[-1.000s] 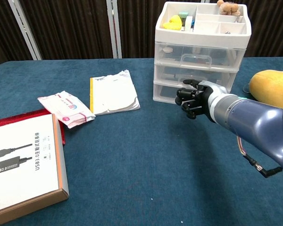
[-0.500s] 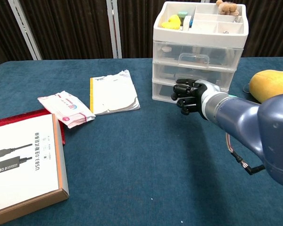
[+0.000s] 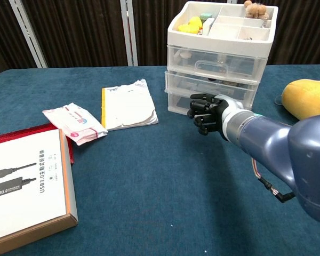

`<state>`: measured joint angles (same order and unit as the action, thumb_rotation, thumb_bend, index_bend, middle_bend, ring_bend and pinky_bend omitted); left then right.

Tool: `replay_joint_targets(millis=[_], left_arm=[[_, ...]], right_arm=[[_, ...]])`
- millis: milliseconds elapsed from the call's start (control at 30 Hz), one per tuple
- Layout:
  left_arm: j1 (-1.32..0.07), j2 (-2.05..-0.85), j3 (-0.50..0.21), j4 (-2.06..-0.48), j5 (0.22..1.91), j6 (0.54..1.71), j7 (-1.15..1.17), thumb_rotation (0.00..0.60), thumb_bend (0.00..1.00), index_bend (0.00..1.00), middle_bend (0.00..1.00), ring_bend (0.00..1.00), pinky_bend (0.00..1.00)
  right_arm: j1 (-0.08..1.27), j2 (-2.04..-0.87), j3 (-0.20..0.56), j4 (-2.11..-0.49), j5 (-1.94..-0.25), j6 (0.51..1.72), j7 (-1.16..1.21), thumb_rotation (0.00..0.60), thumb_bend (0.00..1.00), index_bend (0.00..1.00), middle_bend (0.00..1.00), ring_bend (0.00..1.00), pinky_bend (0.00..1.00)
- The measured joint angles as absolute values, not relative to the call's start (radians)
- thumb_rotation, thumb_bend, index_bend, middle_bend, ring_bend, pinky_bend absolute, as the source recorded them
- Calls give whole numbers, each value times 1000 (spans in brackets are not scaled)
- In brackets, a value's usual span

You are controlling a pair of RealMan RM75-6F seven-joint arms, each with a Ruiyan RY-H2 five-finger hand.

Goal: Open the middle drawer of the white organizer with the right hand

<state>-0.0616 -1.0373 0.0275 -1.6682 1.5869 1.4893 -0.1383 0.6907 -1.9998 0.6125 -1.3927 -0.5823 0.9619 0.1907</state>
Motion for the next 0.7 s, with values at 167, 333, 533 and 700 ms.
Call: replay_joint_targets(millis=[167, 333, 533, 700], left_arm=[[-60, -1038, 30, -1670, 1588, 1490, -136, 600, 21, 0, 0, 0, 0], [-60, -1038, 29, -1671, 1587, 1490, -136, 600, 21, 0, 0, 0, 0], [-60, -1038, 30, -1670, 1589, 1490, -135, 600, 22, 0, 0, 0, 0], [-59, -1039, 30, -1669, 1589, 1493, -130, 600, 21, 0, 0, 0, 0]], right_arm=[[674, -2002, 575, -1435, -606, 975, 192, 600, 841, 203, 784, 809, 878], [645, -1996, 530, -1477, -634, 996, 188, 600, 839, 134, 761, 786, 871], [606, -1973, 471, -1543, -682, 1020, 178, 600, 794, 0, 718, 751, 838], [566, -1950, 406, -1609, -768, 1066, 168, 600, 786, 0, 709, 745, 835]])
